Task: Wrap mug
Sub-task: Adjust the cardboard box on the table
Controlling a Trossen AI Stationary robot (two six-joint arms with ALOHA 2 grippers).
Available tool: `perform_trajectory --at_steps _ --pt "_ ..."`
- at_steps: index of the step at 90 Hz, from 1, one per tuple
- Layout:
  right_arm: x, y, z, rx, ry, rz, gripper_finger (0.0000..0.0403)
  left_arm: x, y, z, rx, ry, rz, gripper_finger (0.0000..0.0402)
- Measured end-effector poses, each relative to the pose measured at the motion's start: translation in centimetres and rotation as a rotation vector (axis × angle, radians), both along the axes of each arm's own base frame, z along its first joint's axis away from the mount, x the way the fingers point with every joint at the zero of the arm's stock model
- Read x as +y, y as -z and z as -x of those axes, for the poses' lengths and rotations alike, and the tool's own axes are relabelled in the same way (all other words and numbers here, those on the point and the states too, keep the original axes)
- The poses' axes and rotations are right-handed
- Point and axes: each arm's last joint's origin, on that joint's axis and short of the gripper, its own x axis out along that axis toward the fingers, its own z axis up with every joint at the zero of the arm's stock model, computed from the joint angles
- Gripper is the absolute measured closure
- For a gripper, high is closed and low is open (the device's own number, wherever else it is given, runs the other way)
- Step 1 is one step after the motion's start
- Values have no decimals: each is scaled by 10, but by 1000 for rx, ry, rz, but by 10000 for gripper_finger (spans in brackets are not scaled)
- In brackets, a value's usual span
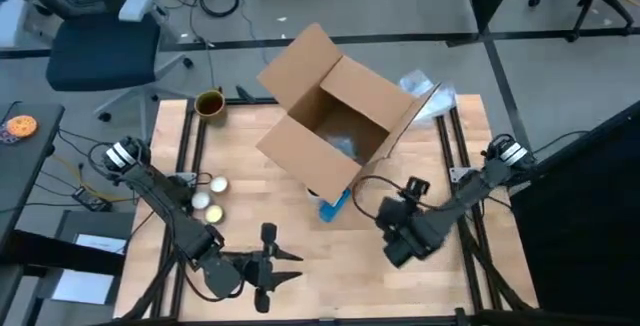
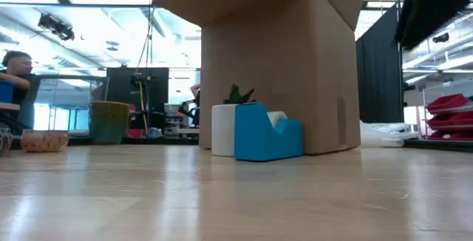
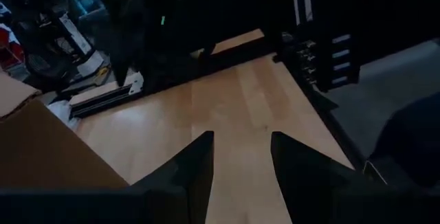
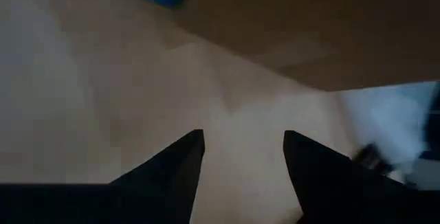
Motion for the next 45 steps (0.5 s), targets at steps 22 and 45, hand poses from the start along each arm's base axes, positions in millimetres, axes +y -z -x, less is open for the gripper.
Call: perform_trajectory --at_steps 22,45 --pt "-56 44 20 189 -11 377 229 0 0 0 4 2 -10 271" --pt "-102 67 23 155 -103 711 231 0 0 0 2 5 -29 271"
